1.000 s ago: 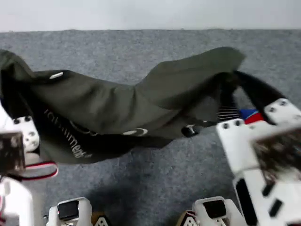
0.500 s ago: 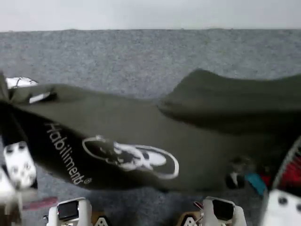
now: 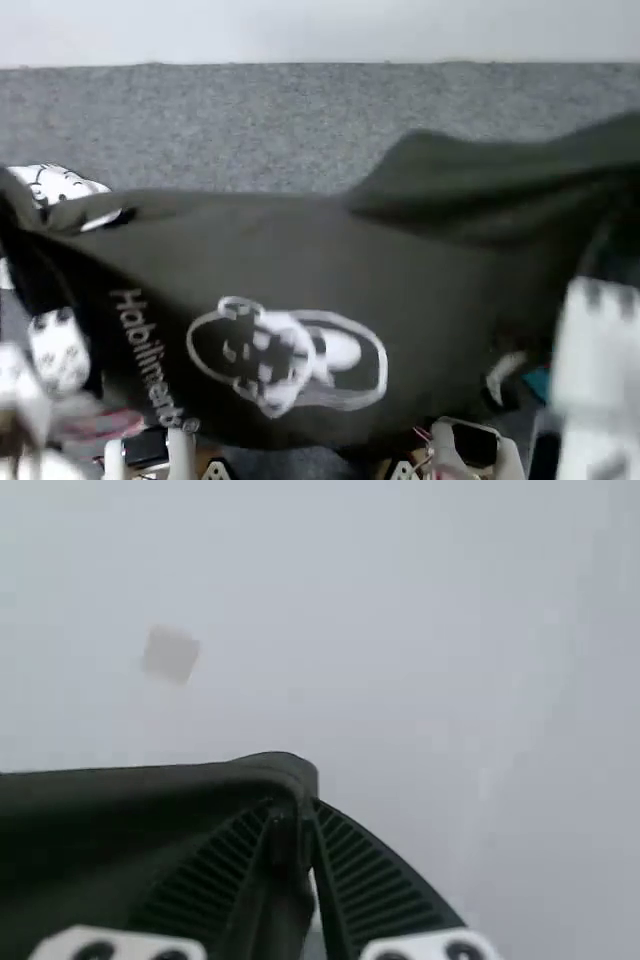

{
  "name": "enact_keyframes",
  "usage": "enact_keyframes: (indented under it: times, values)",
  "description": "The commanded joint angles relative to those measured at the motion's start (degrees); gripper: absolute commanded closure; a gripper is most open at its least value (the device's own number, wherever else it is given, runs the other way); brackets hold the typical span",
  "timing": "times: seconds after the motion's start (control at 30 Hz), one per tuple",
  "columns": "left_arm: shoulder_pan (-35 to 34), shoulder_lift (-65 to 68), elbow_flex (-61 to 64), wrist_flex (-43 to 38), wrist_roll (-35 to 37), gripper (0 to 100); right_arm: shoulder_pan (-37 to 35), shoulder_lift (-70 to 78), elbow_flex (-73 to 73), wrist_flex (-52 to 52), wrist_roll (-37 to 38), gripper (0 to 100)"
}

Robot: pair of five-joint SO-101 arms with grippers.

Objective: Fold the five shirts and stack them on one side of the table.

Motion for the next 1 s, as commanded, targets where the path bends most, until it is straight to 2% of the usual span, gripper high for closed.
enact_keyframes:
  times: [0.0, 0.17, 0.23, 0.4, 0.53, 0.67, 0.8, 0.97]
  values:
    - [-0.35, 0.0, 9.71, -5.45, 0.44, 99, -4.09, 3.91, 5.54, -0.4, -0.26, 98.8]
    - [-0.09, 0.09, 27.74, -22.07, 0.44, 99, -11.21, 7.52, 12.92, -1.8, -0.26, 98.7]
    - [0.09, 0.53, 34.33, -30.42, 0.62, 99, -11.38, 9.27, 15.38, -4.26, -0.26, 98.7]
    - [5.45, 0.53, 50.51, -50.55, 0.44, 99, -11.56, 14.29, 20.4, -12.44, -0.18, 98.7]
    - [7.21, 0.53, 60.35, -61.54, 0.44, 99, -11.74, 20.88, 22.95, -17.8, -0.18, 98.7]
    - [7.21, 0.53, 65.54, -63.74, 0.35, 99, -14.81, 27.38, 23.12, -17.45, -0.18, 98.8]
    - [7.03, 0.09, 69.32, -63.74, 0.35, 99, -21.67, 35.03, 24.7, -11.21, -0.62, 97.4]
    - [6.42, 0.0, 73.19, -63.74, -1.67, 99, -32.92, 46.02, 28.75, 0.13, -2.99, 80.1]
